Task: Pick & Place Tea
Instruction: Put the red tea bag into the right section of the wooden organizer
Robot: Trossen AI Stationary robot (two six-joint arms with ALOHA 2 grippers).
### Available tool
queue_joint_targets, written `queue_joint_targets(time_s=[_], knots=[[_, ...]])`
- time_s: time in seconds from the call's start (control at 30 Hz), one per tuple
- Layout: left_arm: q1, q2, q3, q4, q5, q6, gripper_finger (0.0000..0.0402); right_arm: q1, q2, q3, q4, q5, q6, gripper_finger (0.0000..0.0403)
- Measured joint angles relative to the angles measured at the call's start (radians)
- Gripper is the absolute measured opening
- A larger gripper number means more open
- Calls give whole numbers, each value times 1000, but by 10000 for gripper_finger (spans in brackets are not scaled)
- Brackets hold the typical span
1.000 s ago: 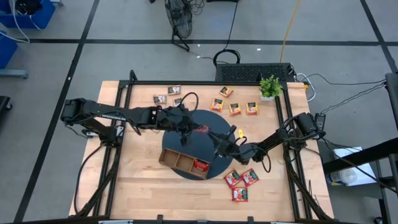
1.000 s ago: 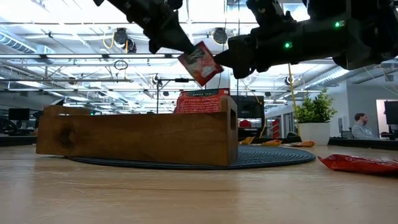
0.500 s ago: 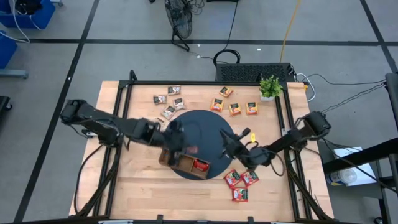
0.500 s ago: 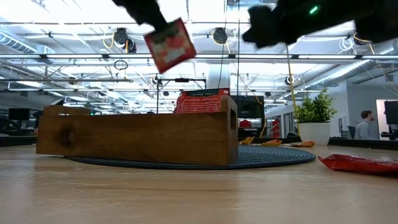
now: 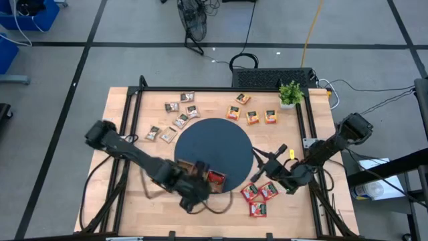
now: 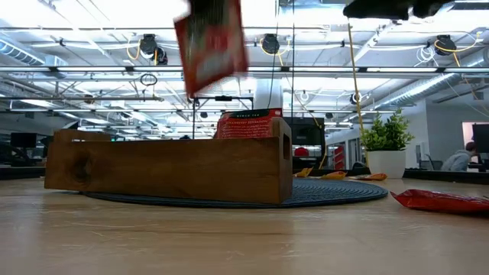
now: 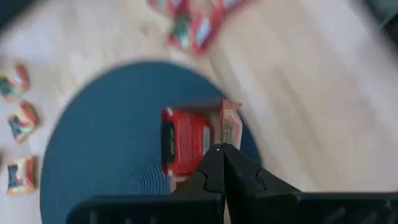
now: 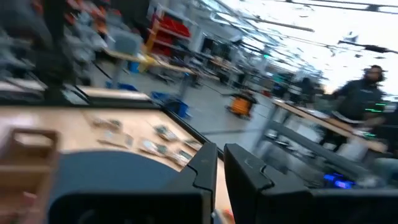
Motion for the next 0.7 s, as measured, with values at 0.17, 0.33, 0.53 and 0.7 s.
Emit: queue_joint_targets(time_s=[0.17, 0.33, 0.53, 0.7], knots=[[22, 95, 81, -30, 1, 66, 0, 21, -33, -39, 0, 3, 34, 13], [59, 119, 94, -39, 12, 75, 1, 24, -39, -45, -3, 4, 34, 13], [110, 117, 95, -33, 29, 49, 1, 24, -38, -45, -4, 2, 26, 13], [126, 117, 95, -33, 33, 48, 1, 24, -38, -45, -3, 2, 25, 11]])
